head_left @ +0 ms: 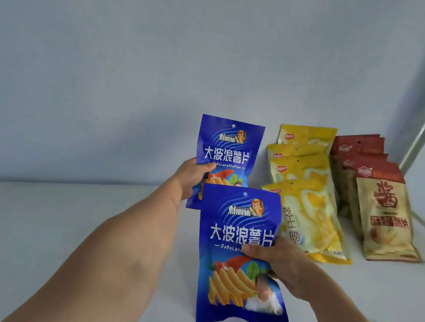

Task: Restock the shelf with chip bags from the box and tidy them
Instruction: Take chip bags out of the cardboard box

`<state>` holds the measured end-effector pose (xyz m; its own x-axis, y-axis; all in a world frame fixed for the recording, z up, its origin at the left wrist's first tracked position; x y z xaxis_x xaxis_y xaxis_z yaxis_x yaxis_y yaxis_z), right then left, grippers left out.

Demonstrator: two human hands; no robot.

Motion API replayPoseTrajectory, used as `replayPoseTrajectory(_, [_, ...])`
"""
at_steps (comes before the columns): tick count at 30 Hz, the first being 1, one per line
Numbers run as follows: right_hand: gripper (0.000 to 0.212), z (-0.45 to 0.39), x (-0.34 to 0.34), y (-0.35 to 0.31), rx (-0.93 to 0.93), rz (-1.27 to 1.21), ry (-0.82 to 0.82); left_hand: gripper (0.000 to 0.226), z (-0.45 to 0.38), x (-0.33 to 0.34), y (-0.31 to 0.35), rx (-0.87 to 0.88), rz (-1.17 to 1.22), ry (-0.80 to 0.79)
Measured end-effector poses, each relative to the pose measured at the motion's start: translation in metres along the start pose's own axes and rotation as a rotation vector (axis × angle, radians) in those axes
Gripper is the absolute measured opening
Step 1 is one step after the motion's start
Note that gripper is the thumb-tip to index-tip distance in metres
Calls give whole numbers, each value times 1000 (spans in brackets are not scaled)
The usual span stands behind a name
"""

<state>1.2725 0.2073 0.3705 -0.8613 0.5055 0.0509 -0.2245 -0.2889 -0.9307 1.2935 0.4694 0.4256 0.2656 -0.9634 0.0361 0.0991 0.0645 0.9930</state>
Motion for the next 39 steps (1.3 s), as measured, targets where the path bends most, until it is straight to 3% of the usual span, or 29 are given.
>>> replayPoseTrajectory(4, [43,-34,-9,-3,23,-12,16,31,-51,-8,-16,-25,26,-59])
replayPoseTrajectory(8, [56,-53,-15,-2,52,-42,9,31,-78,-12,-27,-6,33,-51])
replayPoseTrajectory(19, [42,-77,-26,11,89,-132,-33,27,-109,-32,-50,49,44,124])
replayPoseTrajectory(26, [57,-88,-30,16,80,-168,-57,31,-104,-36,-48,73,4,129])
replayPoseTrajectory(30, [63,-92,-30,9,79,-107,-59,22,-96,-48,-49,5,36,197])
replayPoseTrajectory(32, [62,-96,-32,3,67,-72,-41,20,-84,-61,-40,-23,-72,321])
replayPoseTrajectory(35, [50,-107,-38,-7,60,-34,-3,28,-52,-75,-10,-23,-492,499])
replayPoseTrajectory(39, [44,-132,-40,-28,36,47,4,26,-11,-58,21,81,-882,520])
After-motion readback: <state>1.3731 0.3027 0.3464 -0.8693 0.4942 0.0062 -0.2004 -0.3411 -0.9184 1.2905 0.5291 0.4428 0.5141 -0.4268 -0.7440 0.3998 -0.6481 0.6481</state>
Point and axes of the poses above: each hand's wrist, its own z-axis away from the middle knuckle, its own x-axis out of the palm, y = z × x, the point moved 9 cm from there along -z, towards the middle knuckle, and after that the axes turned 15 degrees about -y, right-handed, at the moved point
